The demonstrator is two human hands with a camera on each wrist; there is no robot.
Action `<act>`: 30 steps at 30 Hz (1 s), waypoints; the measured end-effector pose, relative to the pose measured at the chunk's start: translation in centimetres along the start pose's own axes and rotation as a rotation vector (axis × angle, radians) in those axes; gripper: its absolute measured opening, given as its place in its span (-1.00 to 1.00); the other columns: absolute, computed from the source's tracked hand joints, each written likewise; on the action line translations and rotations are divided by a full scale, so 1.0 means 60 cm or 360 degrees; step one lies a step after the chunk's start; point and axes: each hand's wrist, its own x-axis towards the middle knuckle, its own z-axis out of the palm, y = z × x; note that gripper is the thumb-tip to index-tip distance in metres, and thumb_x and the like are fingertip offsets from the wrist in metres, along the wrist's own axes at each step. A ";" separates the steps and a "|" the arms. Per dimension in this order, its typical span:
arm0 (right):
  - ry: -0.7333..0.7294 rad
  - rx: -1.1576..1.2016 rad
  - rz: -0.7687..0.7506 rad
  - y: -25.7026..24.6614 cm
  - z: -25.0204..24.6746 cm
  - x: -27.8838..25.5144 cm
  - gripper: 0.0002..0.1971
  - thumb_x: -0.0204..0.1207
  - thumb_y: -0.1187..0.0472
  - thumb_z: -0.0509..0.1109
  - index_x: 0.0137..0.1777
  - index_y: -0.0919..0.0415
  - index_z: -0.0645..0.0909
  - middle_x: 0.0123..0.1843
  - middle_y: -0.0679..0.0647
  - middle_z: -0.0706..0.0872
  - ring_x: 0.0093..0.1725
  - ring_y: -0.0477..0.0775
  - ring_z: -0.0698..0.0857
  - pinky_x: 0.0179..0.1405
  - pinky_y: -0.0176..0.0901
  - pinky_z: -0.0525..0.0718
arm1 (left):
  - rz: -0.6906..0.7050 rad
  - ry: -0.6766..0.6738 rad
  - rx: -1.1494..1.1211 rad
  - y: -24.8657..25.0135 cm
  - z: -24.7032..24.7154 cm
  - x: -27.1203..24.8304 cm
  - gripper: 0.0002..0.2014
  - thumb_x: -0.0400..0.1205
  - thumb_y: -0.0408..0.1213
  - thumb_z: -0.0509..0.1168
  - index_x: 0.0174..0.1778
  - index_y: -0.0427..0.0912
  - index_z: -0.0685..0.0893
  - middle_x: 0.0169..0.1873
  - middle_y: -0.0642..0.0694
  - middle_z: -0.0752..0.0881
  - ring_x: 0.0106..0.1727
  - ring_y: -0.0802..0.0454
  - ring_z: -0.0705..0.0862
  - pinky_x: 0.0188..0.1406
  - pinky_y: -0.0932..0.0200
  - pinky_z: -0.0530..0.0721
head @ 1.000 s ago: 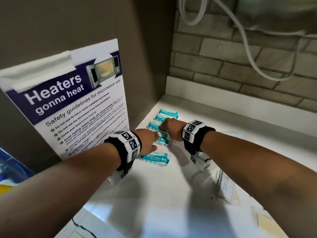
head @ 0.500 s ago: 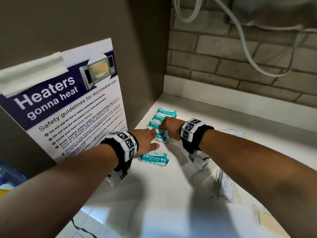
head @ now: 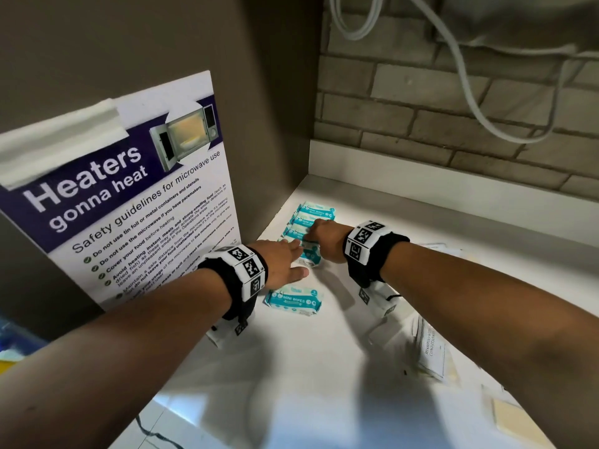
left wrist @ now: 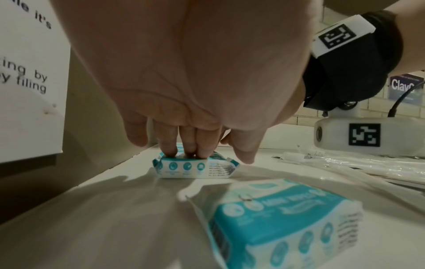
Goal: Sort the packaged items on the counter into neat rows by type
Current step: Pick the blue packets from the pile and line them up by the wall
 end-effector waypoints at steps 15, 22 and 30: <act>0.0116 0.0179 -0.0194 -0.020 -0.001 -0.020 -0.66 0.62 0.28 0.30 0.37 0.18 0.66 0.25 0.15 0.74 0.23 0.22 0.67 0.04 -0.26 0.44 | 0.0352 0.0249 -0.0434 0.007 0.037 -0.032 -0.56 0.47 -0.03 0.50 0.26 -0.05 0.73 0.08 0.02 0.66 -0.02 0.18 0.59 0.06 0.32 0.53; 0.0103 0.0118 -0.0192 -0.021 -0.001 -0.018 -0.58 0.58 0.39 0.30 0.40 0.12 0.64 0.28 0.13 0.73 0.21 0.20 0.68 0.01 -0.27 0.46 | 0.0190 0.0424 -0.0349 -0.011 0.041 -0.035 -0.63 0.53 -0.02 0.44 0.26 0.03 0.75 0.20 -0.04 0.63 0.23 -0.03 0.62 0.21 0.18 0.56; 0.0117 0.0149 -0.0196 -0.020 -0.006 -0.019 -0.61 0.63 0.38 0.25 0.43 0.17 0.61 0.35 0.12 0.70 0.27 0.21 0.66 0.24 -0.10 0.59 | 0.0064 0.0609 -0.0472 -0.022 0.045 -0.026 -0.72 0.54 -0.27 0.44 0.17 -0.13 0.78 0.19 -0.03 0.70 0.20 -0.03 0.67 0.28 0.20 0.56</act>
